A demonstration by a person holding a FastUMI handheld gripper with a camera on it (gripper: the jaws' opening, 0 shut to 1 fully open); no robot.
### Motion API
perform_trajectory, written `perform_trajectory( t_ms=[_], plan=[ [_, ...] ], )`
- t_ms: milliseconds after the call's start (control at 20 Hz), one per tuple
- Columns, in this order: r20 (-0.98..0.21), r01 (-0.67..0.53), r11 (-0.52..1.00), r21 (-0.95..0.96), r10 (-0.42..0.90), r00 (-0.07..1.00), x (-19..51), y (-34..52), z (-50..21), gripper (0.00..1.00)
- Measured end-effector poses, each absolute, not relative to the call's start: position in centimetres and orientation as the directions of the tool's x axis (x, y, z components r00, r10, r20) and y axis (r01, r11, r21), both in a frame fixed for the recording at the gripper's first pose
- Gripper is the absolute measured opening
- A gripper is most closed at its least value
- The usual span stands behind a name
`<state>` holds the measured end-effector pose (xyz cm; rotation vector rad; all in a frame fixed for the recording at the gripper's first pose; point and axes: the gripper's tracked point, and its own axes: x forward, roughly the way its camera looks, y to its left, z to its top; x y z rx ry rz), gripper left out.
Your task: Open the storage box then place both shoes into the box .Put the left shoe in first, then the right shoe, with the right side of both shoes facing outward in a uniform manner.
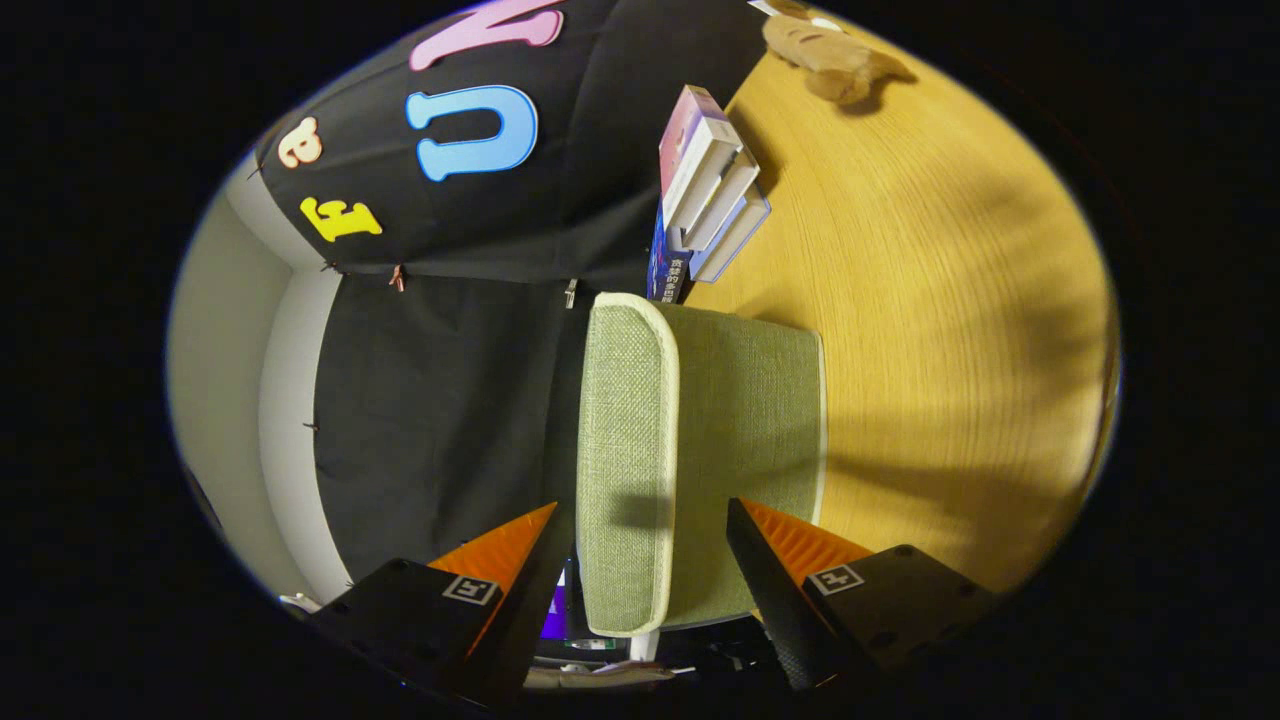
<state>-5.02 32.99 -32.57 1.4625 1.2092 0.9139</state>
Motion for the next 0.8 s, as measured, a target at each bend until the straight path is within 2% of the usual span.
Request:
perform_trajectory(
  t_ms=[250,300,600,800],
  plan=[
    [0.036,0.306,-0.108,0.946,0.971,0.235,-4.8,34.1,-33.0,0.94],
    [0.049,0.310,-0.124,0.943,0.970,0.238,-4.8,34.4,-33.0,0.83],
    [0.126,0.302,-0.196,0.933,0.963,0.237,-4.5,34.8,-31.1,0.82],
    [0.136,0.307,-0.190,0.932,0.973,0.189,-5.9,34.6,-30.9,0.34]
  ],
)
